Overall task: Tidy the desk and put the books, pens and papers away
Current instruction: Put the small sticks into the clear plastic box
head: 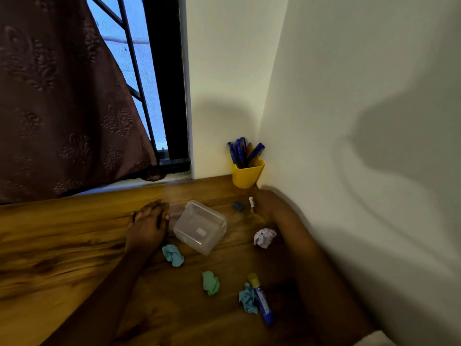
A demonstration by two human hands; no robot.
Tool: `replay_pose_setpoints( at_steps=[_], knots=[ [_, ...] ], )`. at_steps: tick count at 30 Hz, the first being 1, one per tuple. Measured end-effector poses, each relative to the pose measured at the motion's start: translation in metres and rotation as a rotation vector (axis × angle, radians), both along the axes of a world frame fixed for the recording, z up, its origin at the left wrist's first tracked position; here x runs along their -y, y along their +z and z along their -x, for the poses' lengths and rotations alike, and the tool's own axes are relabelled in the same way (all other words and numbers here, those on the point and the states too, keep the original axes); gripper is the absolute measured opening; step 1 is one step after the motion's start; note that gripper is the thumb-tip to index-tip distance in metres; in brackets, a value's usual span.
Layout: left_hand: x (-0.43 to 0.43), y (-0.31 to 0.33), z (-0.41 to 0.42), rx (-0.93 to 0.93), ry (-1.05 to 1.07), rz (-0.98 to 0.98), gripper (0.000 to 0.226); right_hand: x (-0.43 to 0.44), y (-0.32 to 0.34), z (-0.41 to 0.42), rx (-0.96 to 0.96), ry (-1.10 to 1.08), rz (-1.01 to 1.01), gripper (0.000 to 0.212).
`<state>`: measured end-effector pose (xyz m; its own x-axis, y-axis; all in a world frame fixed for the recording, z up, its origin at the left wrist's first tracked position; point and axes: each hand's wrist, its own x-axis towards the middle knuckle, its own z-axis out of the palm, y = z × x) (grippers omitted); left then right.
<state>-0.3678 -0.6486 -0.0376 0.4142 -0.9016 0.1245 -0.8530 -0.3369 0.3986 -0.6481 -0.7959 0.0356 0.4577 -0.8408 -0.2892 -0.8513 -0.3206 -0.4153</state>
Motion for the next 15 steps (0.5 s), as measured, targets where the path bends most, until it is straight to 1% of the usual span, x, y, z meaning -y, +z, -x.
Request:
replay_pose_setpoints(
  at_steps=[2,3,4,5,7,8,10,12,14,15],
  knots=[
    [0.000,-0.003,-0.005,-0.059,-0.008,0.018,0.048,-0.007,-0.008,-0.007,-0.072,-0.001,0.070,0.042],
    [-0.001,-0.004,-0.007,-0.119,-0.021,0.049,0.040,-0.010,-0.010,-0.009,-0.085,-0.020,0.153,0.038],
    [-0.002,-0.002,-0.009,-0.225,-0.037,0.094,0.030,-0.013,-0.009,-0.010,-0.081,-0.055,0.218,0.033],
    [-0.002,0.005,-0.008,-0.404,-0.026,0.153,0.026,-0.014,-0.008,-0.011,-0.065,-0.093,0.251,0.029],
    [-0.008,0.023,0.000,-0.806,0.105,0.296,0.027,-0.020,-0.005,-0.012,-0.078,-0.131,0.269,0.028],
    [-0.013,0.033,0.002,-0.942,0.195,0.404,0.027,-0.023,-0.005,-0.013,-0.091,-0.130,0.295,0.029],
    [-0.027,0.052,0.006,-1.075,0.330,0.606,0.028,-0.029,-0.003,-0.013,-0.089,-0.150,0.349,0.027],
    [-0.051,0.068,0.018,-1.240,0.414,0.748,0.023,-0.038,0.007,-0.014,-0.001,-0.210,0.397,0.021],
    [-0.078,0.080,0.040,-1.437,0.427,0.838,0.021,-0.055,0.027,-0.016,0.221,-0.238,0.422,0.021],
    [-0.090,0.086,0.054,-1.537,0.409,0.846,0.021,-0.071,0.042,-0.018,0.368,-0.240,0.384,0.025]
  ],
)
